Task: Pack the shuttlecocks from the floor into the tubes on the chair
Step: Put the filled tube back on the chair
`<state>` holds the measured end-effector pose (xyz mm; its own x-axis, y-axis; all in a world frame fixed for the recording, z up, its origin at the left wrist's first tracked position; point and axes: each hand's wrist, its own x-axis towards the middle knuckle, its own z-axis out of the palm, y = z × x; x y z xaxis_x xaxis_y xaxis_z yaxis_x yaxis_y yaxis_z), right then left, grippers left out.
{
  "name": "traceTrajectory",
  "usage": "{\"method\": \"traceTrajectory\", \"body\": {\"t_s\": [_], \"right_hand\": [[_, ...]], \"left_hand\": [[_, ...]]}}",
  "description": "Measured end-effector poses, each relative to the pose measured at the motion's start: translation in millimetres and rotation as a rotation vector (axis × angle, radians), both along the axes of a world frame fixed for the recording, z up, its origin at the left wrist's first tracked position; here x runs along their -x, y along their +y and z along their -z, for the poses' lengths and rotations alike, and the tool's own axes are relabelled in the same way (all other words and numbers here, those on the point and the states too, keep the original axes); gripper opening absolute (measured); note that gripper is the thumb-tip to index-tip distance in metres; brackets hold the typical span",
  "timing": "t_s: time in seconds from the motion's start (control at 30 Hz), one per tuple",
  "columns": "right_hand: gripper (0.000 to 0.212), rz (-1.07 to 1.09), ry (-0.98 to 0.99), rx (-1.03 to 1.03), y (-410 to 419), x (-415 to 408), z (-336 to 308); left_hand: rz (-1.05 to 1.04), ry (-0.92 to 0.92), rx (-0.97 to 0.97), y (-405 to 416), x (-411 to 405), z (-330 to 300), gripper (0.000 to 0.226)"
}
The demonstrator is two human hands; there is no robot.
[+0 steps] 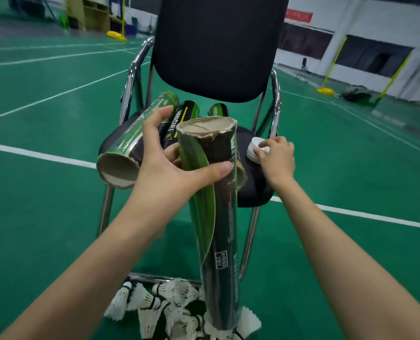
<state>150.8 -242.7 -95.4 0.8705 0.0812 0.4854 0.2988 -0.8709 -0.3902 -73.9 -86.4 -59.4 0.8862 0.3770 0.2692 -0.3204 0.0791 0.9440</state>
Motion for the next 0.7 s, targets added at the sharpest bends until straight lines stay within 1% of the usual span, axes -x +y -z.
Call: {"method": "traceTrajectory", "body": {"t_s": [0.2,0.3,0.37,0.47,0.6,0.7], "right_hand": [[0.02,0.049,-0.04,0.03,4.9,-6.4,5.3],[0.02,0.041,-0.066,-0.017,6.4,3.7,-3.5],[0.017,-0.026,-0.071,-0.126,6.3,21.6,-14.2],[0.004,-0.223,-0.035,-0.287,8.5,72.6,-32.5],[0.004,-0.396,-0.051,-0.351,13.8,155.5,-47.2],[0.003,-0.489,-0.032,-0.394,21.1,199.9,-54.5]], "left_hand": [[0.013,-0.028,-0.053,-5.0,-0.7,6.6,0.099],[0.01,-0.019,-0.095,-4.9,2.4,6.8,0.1],[0.006,-0.012,-0.135,-4.1,9.3,7.7,0.099],[-0.003,0.004,-0.178,-0.8,22.2,14.1,0.098],[-0.029,0.052,-0.22,6.6,45.2,26.7,0.096],[-0.029,0.092,-0.232,11.2,62.8,39.1,0.095]]}}
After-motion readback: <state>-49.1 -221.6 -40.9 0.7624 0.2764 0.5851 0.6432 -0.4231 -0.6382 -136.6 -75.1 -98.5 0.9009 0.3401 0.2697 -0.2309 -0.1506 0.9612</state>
